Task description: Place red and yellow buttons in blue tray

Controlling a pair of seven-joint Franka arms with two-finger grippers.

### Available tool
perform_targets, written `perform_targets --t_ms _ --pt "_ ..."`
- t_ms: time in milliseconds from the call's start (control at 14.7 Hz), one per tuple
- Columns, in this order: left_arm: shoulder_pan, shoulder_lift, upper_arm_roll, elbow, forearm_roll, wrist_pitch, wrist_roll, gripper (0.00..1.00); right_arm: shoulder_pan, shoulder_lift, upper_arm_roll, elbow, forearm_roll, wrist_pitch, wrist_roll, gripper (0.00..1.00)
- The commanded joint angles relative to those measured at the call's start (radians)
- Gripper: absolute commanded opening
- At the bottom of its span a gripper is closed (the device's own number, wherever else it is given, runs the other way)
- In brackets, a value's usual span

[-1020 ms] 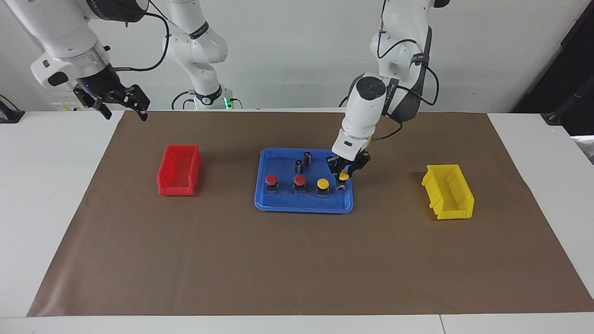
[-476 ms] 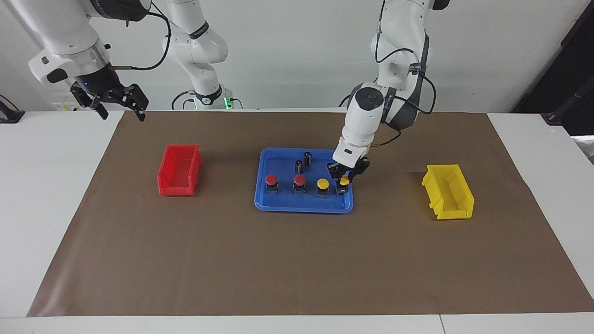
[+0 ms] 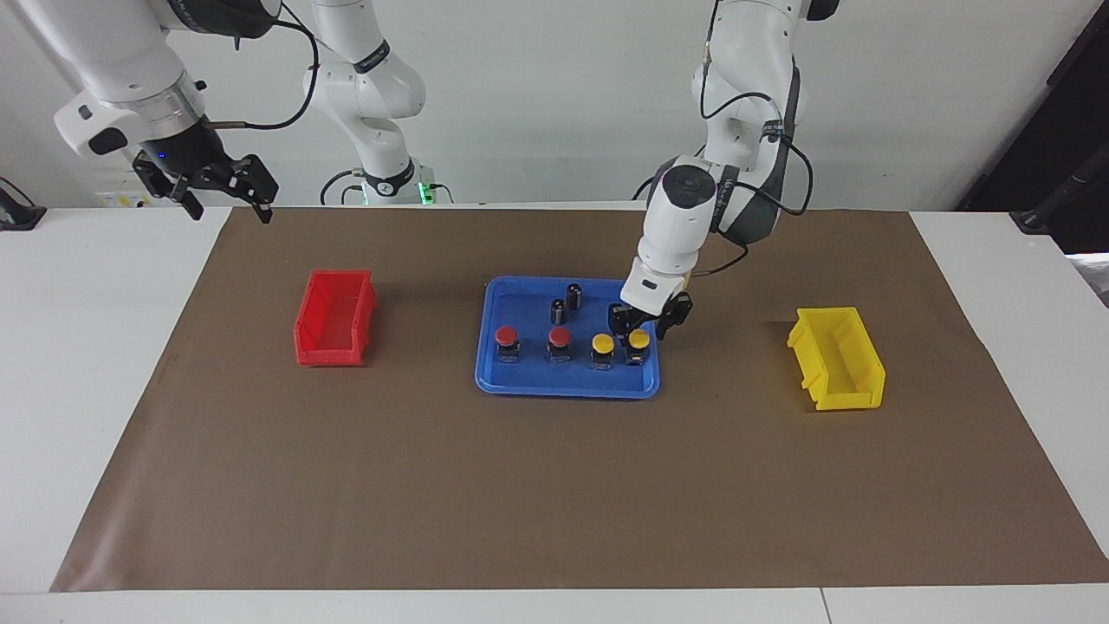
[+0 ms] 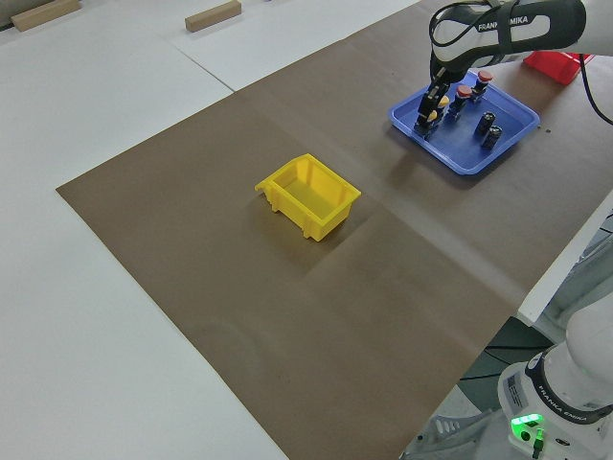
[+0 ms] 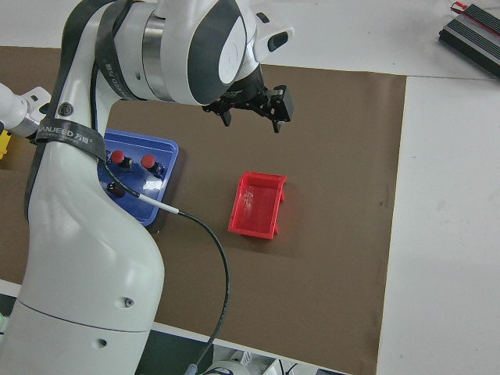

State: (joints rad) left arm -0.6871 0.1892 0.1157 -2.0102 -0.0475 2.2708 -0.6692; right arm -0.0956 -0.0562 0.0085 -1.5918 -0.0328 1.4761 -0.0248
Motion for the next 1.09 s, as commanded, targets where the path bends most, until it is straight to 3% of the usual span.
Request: perform_targets --t_ms 0,272,544,884,1020 --pt "0.004 -0.039 0.016 0.074 0.005 -0.15 0.01 1.0 -0.01 -0.001 0.007 0.004 -0.003 -0.007 -0.023 1.0" --pt "0.095 -0.097 0.021 0.198 0.011 -0.4 0.167 1.0 -0.01 -0.002 0.007 0.003 -0.003 -0.005 -0.023 1.0" --pt "0.269 -0.209 0.021 0.215 0.011 -0.513 0.442 1.0 -0.007 -0.004 0.007 0.003 -0.003 -0.008 -0.024 1.0" --pt "0.484 -0.214 0.022 0.306 0.011 -0.634 0.667 1.0 -0.009 -0.004 0.007 0.0 -0.003 -0.007 -0.023 1.0" --pt "0.526 -0.209 0.022 0.352 0.006 -0.666 0.735 1.0 -0.01 -0.004 0.007 0.0 -0.003 -0.007 -0.023 1.0"
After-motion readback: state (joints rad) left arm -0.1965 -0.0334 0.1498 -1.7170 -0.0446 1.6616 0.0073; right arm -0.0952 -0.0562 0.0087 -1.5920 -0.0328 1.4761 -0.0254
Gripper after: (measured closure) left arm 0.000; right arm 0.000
